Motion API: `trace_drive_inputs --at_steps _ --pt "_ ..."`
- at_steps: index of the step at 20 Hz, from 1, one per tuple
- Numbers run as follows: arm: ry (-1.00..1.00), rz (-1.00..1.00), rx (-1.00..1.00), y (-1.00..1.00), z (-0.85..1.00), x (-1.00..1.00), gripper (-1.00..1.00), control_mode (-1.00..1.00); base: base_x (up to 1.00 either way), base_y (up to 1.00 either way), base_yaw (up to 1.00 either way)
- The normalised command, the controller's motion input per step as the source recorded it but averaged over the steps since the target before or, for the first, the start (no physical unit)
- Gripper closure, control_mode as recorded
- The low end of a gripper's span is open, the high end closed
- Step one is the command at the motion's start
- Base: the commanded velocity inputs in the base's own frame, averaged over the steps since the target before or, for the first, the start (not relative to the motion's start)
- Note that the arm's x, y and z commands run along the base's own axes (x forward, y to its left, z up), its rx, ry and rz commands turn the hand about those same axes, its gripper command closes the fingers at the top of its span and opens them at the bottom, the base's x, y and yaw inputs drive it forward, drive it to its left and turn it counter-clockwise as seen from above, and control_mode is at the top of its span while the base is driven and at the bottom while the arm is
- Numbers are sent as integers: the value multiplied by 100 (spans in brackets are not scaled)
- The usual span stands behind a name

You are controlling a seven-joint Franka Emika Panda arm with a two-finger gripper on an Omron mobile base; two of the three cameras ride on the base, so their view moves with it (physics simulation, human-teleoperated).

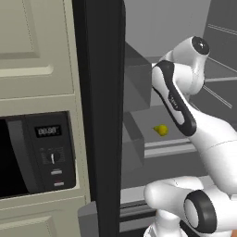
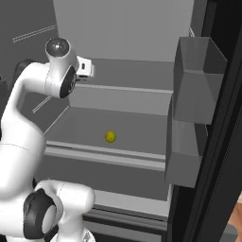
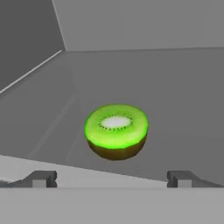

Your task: Retrieve the kiwi and pear from the fridge and place them into the bowl on the dining table.

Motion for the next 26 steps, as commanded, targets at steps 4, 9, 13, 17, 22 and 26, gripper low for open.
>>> trace_drive_inputs --at_steps 4,9,13,17,22,26 --pt "0 0 0 0 -4 40 -100 -100 0 0 0" --pt "0 0 0 0 -3 37 -100 -100 0 0 0" --pt "0 0 0 0 -4 30 -100 -100 0 0 0" --pt "1 0 0 0 -12 0 -100 -100 0 0 0" --pt "1 0 0 0 -19 -2 -100 -100 0 0 0" --pt "0 0 0 0 -28 3 -100 -100 0 0 0"
